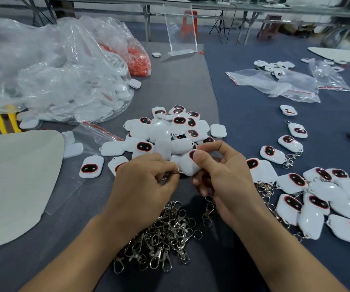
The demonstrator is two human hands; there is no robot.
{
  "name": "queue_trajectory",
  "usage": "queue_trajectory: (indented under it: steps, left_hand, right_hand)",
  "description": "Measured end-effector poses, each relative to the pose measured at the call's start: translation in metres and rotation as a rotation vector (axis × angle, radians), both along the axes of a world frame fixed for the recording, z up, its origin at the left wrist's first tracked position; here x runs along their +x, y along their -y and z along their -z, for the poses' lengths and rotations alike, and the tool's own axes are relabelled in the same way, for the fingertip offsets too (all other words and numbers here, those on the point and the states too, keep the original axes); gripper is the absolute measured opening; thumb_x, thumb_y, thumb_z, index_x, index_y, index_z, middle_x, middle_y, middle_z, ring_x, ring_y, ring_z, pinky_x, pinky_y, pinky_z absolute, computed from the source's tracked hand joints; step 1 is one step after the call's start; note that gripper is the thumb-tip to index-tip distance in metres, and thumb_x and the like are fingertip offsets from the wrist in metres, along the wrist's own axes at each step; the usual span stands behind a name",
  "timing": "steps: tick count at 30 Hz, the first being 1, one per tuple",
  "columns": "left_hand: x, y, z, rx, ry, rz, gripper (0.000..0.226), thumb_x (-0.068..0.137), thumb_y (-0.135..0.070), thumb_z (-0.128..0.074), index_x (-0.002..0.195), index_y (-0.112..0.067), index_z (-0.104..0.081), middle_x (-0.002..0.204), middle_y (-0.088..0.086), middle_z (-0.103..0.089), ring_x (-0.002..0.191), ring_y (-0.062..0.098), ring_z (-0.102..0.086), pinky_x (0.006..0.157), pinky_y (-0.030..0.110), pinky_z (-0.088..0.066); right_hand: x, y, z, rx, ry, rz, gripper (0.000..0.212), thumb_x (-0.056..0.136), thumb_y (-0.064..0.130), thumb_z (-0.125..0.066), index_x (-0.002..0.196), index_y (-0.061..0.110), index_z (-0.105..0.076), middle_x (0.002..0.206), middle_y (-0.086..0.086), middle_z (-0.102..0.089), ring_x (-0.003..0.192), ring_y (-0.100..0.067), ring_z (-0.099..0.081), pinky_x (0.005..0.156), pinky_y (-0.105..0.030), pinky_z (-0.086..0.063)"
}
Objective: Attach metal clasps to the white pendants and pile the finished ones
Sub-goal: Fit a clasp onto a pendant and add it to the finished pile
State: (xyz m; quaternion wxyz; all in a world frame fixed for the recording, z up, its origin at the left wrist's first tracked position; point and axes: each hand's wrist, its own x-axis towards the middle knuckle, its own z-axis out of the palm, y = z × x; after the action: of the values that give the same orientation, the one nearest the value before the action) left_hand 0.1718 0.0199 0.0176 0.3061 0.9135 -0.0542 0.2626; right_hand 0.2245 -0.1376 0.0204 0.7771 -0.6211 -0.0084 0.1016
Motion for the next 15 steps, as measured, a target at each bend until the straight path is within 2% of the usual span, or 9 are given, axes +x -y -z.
queue_trajectory:
  steps: [3, 5, 7, 9, 11, 13, 15]
  left_hand:
    - [0.0, 0.002, 0.002, -0.009, -0.076, -0.039, 0.011, 0.071, -0.028, -0.072, 0.063, -0.022, -0.069, 0.056, -0.009, -0.044, 0.063, 0.011, -0.045, 0.056, 0.018, -0.033]
    - [0.0, 0.002, 0.004, -0.14, -0.123, -0.053, 0.011, 0.068, -0.031, -0.072, 0.062, -0.023, -0.069, 0.058, -0.008, -0.051, 0.059, 0.009, -0.048, 0.054, 0.017, -0.033]
    - [0.001, 0.001, 0.004, -0.279, -0.13, -0.054, 0.007, 0.068, -0.03, -0.077, 0.063, -0.027, -0.072, 0.057, -0.011, -0.054, 0.053, 0.006, -0.047, 0.053, 0.014, -0.032]
    - [0.002, -0.001, 0.004, -0.303, -0.133, -0.054, 0.011, 0.07, -0.027, -0.086, 0.07, -0.031, -0.076, 0.057, -0.011, -0.056, 0.052, 0.005, -0.047, 0.052, 0.015, -0.035]
    - [0.002, -0.002, 0.004, -0.31, -0.147, -0.049, 0.016, 0.07, -0.027, -0.089, 0.074, -0.036, -0.076, 0.057, -0.013, -0.058, 0.053, 0.003, -0.049, 0.053, 0.013, -0.037]
    - [0.001, -0.004, 0.004, -0.308, -0.154, -0.055, 0.018, 0.069, -0.029, -0.09, 0.074, -0.039, -0.076, 0.058, -0.016, -0.06, 0.054, 0.003, -0.052, 0.054, 0.012, -0.039]
    - [0.0, -0.006, 0.003, -0.279, -0.16, -0.091, 0.017, 0.068, -0.032, -0.09, 0.073, -0.04, -0.075, 0.061, -0.017, -0.061, 0.056, 0.004, -0.053, 0.055, 0.018, -0.039]
  right_hand:
    - [-0.001, 0.001, 0.0, -0.069, 0.125, -0.035, 0.013, 0.095, 0.004, -0.069, 0.093, 0.015, -0.062, 0.062, -0.011, -0.064, 0.045, -0.024, -0.052, 0.036, -0.026, -0.036]
    - [-0.001, 0.001, -0.002, -0.094, 0.179, -0.062, 0.017, 0.095, 0.004, -0.07, 0.09, 0.018, -0.062, 0.062, -0.01, -0.064, 0.044, -0.024, -0.053, 0.036, -0.026, -0.037]
    - [0.0, 0.003, -0.003, -0.067, 0.188, -0.08, 0.014, 0.096, 0.004, -0.069, 0.093, 0.016, -0.062, 0.063, -0.011, -0.065, 0.045, -0.023, -0.055, 0.036, -0.025, -0.039]
    - [0.003, 0.007, -0.005, -0.079, 0.165, -0.068, 0.012, 0.096, 0.004, -0.069, 0.092, 0.014, -0.062, 0.062, -0.011, -0.066, 0.045, -0.022, -0.054, 0.036, -0.024, -0.038]
    - [0.01, 0.016, -0.007, -0.139, 0.15, 0.012, 0.017, 0.093, 0.002, -0.07, 0.083, 0.015, -0.066, 0.059, -0.008, -0.065, 0.042, -0.016, -0.05, 0.038, -0.021, -0.036]
    - [0.019, 0.031, -0.012, -0.267, 0.2, 0.146, 0.022, 0.089, 0.0, -0.07, 0.072, 0.015, -0.07, 0.057, -0.004, -0.067, 0.045, -0.012, -0.051, 0.044, -0.02, -0.039]
    - [0.03, 0.046, -0.015, -0.608, 0.295, 0.235, 0.021, 0.085, 0.006, -0.07, 0.068, 0.02, -0.073, 0.059, -0.004, -0.068, 0.056, -0.017, -0.059, 0.057, -0.025, -0.045]
